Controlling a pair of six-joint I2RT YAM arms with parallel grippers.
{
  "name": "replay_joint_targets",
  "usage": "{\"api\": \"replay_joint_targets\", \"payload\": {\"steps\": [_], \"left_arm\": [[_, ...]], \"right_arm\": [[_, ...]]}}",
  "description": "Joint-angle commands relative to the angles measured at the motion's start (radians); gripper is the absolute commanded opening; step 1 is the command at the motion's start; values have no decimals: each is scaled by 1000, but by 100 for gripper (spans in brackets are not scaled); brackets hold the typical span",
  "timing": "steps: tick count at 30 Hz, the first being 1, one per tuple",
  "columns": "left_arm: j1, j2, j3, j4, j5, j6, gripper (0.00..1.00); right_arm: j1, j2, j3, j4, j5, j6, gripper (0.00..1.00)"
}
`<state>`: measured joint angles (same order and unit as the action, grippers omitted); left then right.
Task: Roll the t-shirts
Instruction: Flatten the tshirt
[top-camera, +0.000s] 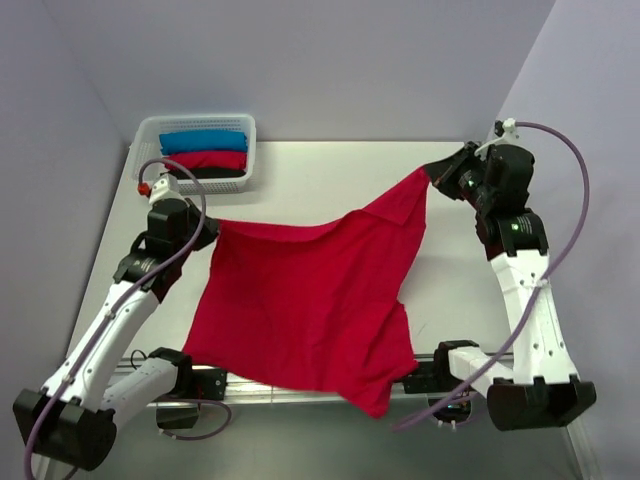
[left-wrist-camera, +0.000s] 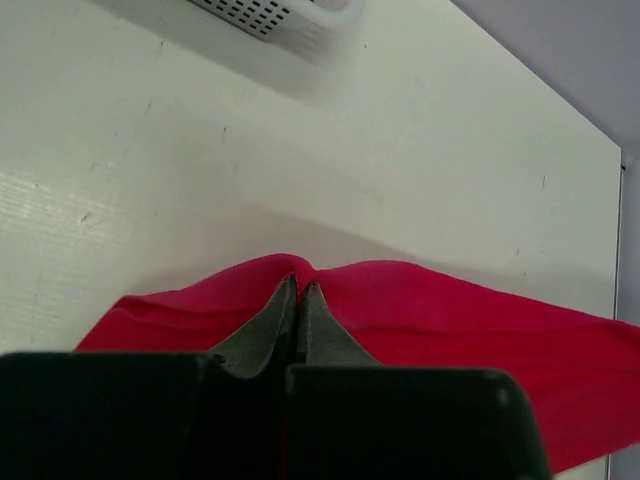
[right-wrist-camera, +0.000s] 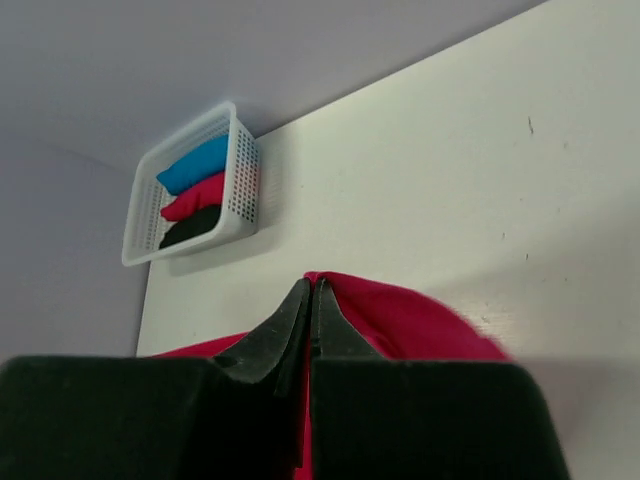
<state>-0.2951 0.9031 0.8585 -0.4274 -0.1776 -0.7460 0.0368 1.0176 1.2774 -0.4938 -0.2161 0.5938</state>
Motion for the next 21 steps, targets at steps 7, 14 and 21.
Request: {"api": "replay_joint_targets", "payload": {"steps": [7, 14, 21], "left_arm": [[5, 77, 128, 190, -31, 5, 0], [5, -85, 249, 118, 9, 43, 0], [5, -289, 350, 90, 50, 106, 0]], "right_arm": [[-29, 7, 79, 250, -164, -6, 0], [-29, -167, 129, 302, -118, -41, 0], [-29, -405, 134, 385, -83, -115, 0]]}}
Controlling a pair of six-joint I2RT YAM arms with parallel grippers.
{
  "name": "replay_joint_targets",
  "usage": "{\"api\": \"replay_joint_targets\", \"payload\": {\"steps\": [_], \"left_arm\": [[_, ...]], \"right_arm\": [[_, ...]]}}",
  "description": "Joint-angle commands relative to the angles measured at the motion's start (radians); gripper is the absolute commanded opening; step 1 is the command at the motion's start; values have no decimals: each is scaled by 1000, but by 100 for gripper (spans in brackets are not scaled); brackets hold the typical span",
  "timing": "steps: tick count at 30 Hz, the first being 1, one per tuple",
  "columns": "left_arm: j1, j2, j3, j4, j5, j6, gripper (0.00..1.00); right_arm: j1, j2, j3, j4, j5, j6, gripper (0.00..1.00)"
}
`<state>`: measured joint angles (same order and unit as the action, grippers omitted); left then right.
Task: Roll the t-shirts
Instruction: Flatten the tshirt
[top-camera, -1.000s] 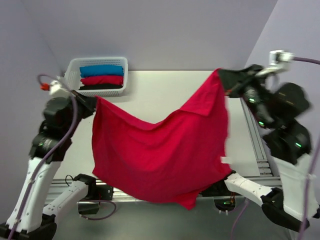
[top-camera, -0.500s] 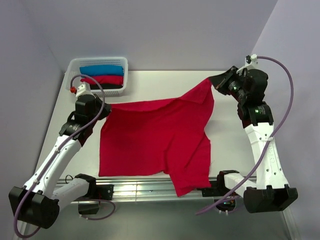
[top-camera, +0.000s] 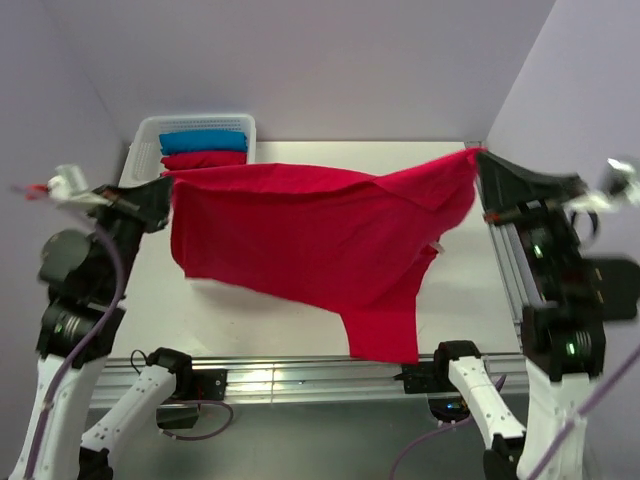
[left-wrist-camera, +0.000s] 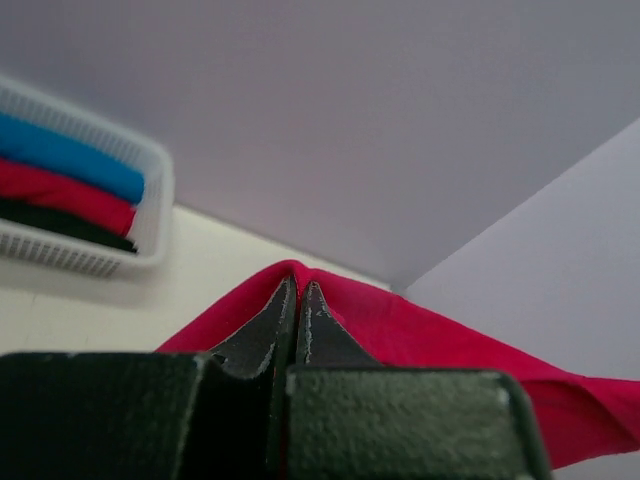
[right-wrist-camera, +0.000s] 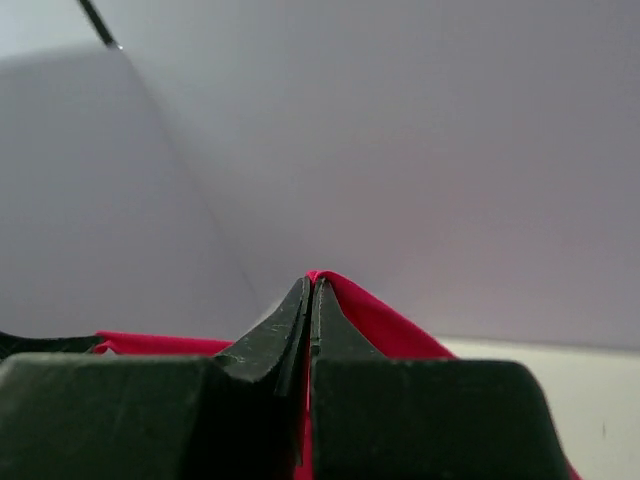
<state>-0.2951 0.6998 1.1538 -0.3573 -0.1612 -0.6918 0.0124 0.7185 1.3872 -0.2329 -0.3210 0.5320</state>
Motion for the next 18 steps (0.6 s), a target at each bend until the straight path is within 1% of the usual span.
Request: {"api": "replay_joint_targets", "payload": {"steps": [1, 2, 4, 8, 12, 14, 18], "left_arm": [[5, -117, 50, 36, 37, 55, 0], [5, -172, 47, 38, 40, 57, 0], [5, -230, 52, 31, 37, 57, 0], [5, -293, 73, 8, 35, 66, 0], [5, -299, 130, -31, 43, 69, 0], [5, -304, 148, -34, 54, 60, 0], [5, -310, 124, -12, 66, 37, 0]], "right_arm": [[-5, -134, 16, 154, 25, -58, 0], [-5, -166, 10, 165, 34, -67, 0], [-3, -235, 6, 181, 37, -78, 0], [-5, -309, 36, 196, 28, -92, 0], [-5, -315, 136, 169, 17, -98, 0], [-5, -312, 159, 167, 16, -92, 0], [-5, -257, 239, 124, 30, -92, 0]]}}
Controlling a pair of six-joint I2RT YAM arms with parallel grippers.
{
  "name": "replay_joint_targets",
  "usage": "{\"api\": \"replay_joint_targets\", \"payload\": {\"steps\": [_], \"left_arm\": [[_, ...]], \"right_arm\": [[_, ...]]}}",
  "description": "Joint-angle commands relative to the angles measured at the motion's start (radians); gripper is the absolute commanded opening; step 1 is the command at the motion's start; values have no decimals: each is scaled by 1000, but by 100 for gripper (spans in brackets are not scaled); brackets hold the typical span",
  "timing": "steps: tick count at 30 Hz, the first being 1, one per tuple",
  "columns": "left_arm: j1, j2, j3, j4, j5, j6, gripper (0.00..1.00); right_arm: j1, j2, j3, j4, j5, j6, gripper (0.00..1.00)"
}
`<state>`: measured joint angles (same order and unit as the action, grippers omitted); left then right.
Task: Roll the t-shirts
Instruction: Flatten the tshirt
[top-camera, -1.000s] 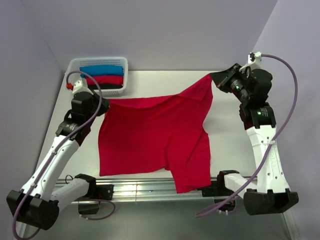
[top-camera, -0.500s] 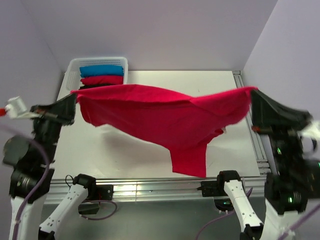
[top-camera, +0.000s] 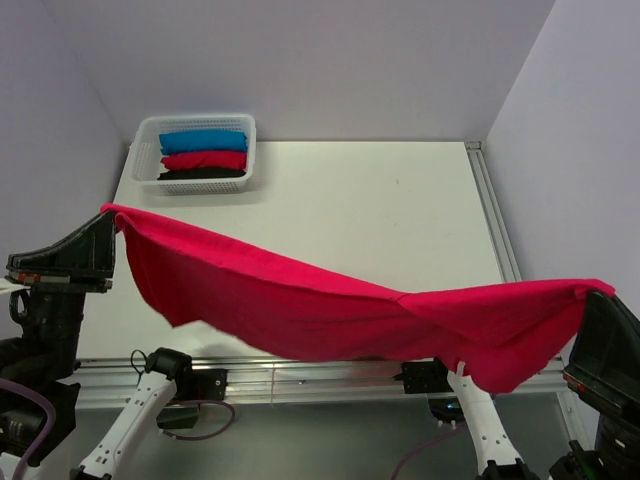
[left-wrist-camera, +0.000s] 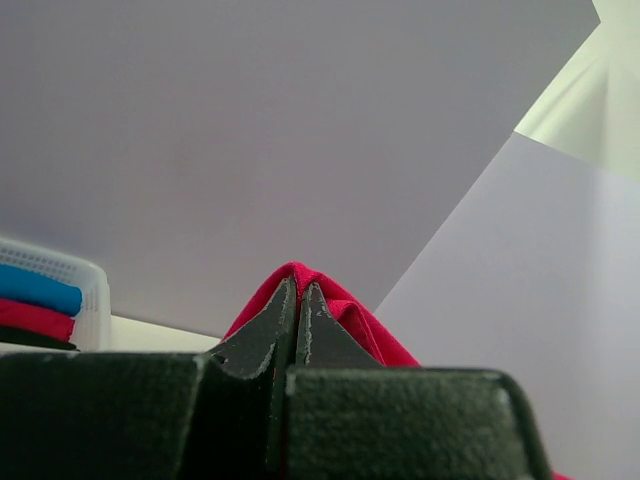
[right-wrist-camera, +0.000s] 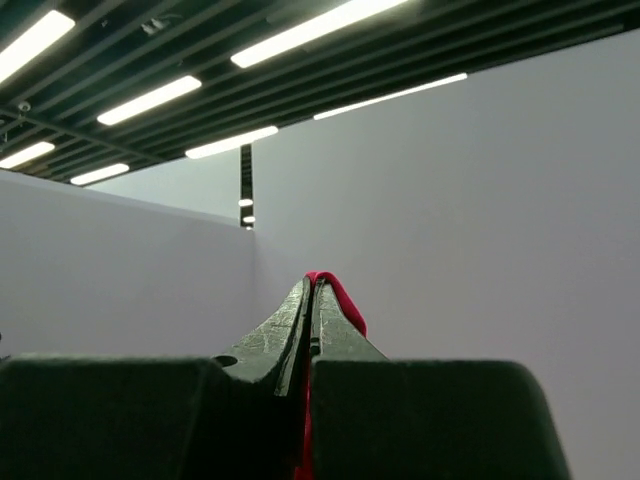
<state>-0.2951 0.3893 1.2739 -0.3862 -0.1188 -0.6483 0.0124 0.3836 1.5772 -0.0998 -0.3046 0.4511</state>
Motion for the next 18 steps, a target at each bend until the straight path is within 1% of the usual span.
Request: {"api": "replay_joint_targets", "payload": {"steps": [1, 2, 6, 12, 14, 18], "left_arm": [[5, 16, -4, 7, 15, -10, 0], [5, 23, -5, 3, 11, -13, 0], [5, 23, -19, 10, -5, -19, 0], [5, 43, 24, -13, -13, -2, 0], [5, 65, 28, -16, -12, -2, 0], [5, 86, -11, 44, -4, 1, 0]], "right_arm": [[-3, 96, 64, -49, 18, -12, 0], [-5, 130, 75, -63, 10, -11, 0], [-5, 129, 43, -20, -11, 11, 0], [-5, 169, 79, -20, -22, 17, 0], [-5, 189, 69, -14, -18, 20, 0], [-5, 215, 35, 20, -24, 34, 0]]}}
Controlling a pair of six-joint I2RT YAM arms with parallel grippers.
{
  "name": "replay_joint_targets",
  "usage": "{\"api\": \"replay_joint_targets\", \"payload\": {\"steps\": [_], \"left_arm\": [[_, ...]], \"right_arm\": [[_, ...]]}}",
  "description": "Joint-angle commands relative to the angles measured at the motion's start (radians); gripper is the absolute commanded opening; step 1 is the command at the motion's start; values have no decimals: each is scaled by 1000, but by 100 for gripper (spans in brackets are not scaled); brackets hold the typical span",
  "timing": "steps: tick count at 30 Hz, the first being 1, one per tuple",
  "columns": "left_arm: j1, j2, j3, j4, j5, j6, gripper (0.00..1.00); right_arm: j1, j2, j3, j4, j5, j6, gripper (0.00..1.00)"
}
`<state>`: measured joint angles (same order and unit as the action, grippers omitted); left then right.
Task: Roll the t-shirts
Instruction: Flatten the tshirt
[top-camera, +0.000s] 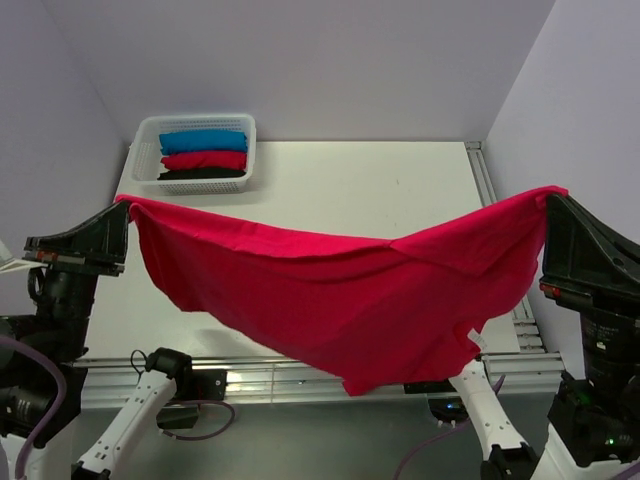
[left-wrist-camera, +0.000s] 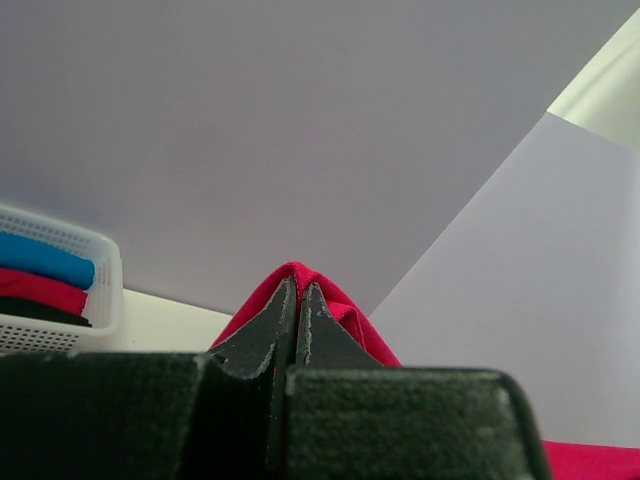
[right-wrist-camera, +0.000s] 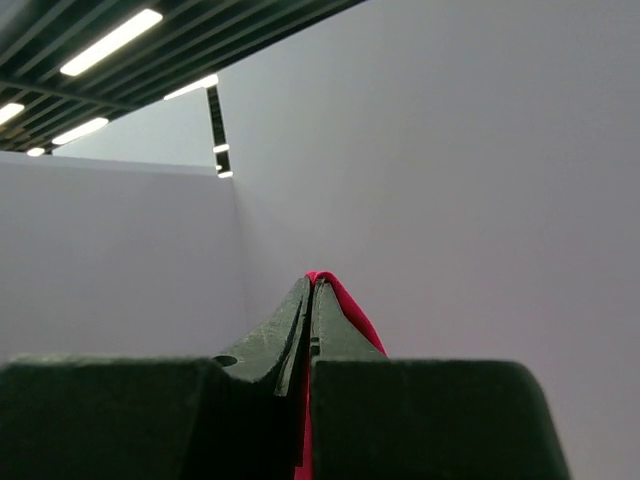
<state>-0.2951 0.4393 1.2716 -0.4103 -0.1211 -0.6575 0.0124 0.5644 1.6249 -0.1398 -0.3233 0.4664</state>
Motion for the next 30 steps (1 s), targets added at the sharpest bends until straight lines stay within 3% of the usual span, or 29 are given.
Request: {"api": "replay_joint_targets", "payload": {"steps": [1, 12, 21, 30], "left_arm": [[5, 54, -12, 73, -3, 12, 0], [5, 157, 44, 116, -6, 33, 0], [5, 116, 233, 1, -9, 47, 0], [5, 81, 284, -51, -22, 24, 0]], "right_arm": [[-5, 48, -20, 69, -6, 23, 0], [-5, 190, 49, 105, -28, 38, 0], [-5, 152, 219, 59, -57, 75, 0], [-5, 115, 361, 22, -56, 123, 0]]}}
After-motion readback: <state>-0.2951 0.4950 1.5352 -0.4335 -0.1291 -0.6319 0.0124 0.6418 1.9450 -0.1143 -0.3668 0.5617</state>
